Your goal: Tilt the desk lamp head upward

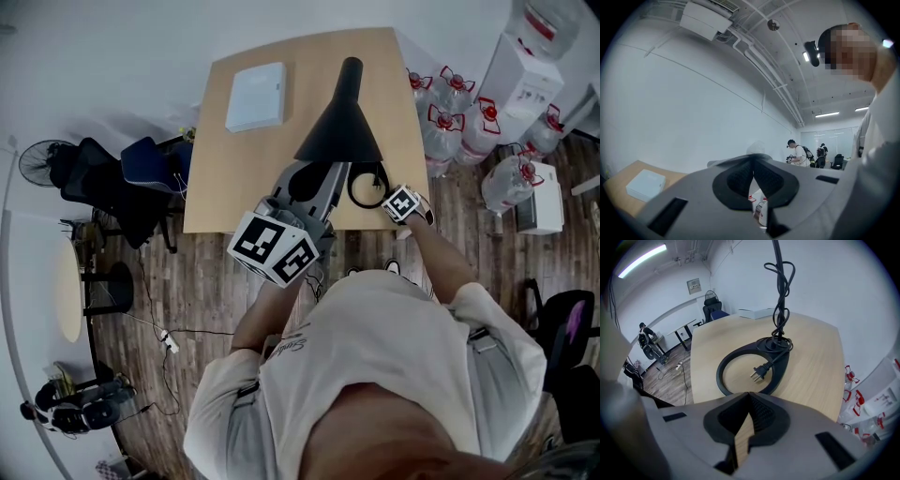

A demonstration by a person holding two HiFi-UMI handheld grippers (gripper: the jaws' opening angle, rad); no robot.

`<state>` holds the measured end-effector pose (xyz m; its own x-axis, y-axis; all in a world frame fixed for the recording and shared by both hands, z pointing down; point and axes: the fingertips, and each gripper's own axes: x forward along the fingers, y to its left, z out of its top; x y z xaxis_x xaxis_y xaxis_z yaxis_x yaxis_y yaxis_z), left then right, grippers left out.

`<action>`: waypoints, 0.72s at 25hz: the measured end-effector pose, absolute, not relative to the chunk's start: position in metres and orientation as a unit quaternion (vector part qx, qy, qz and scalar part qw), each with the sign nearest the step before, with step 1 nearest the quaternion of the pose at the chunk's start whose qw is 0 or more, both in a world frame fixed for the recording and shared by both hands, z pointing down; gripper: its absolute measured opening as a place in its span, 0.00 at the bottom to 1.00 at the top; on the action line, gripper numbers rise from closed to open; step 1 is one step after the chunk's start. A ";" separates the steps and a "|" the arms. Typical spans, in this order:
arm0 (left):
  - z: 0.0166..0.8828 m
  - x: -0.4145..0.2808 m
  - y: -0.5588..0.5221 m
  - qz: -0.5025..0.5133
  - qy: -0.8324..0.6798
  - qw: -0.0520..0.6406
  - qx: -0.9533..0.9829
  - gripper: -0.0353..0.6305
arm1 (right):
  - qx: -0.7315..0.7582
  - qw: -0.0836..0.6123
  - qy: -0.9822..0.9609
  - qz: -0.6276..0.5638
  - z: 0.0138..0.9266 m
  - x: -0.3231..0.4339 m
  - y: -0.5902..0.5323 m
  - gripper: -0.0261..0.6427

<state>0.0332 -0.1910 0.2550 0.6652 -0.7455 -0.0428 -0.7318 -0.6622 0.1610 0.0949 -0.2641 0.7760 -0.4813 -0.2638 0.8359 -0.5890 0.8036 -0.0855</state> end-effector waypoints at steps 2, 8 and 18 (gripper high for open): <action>0.252 0.033 -0.192 -0.054 -0.404 0.066 0.911 0.08 | 0.252 0.446 -0.841 0.177 0.775 0.095 -0.264 0.03; 0.235 0.033 -0.199 -0.053 -0.390 0.064 0.917 0.08 | 0.246 0.447 -0.841 0.183 0.775 0.094 -0.263 0.03; 0.214 0.034 -0.212 -0.032 -0.398 0.017 0.917 0.08 | 0.228 0.449 -0.847 0.171 0.774 0.090 -0.262 0.03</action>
<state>0.0345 -0.2123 0.2143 0.6811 -0.7308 -0.0453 -0.7286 -0.6825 0.0568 0.0897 -0.2616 0.7736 -0.4930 -0.2330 0.8382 -0.5406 0.8370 -0.0853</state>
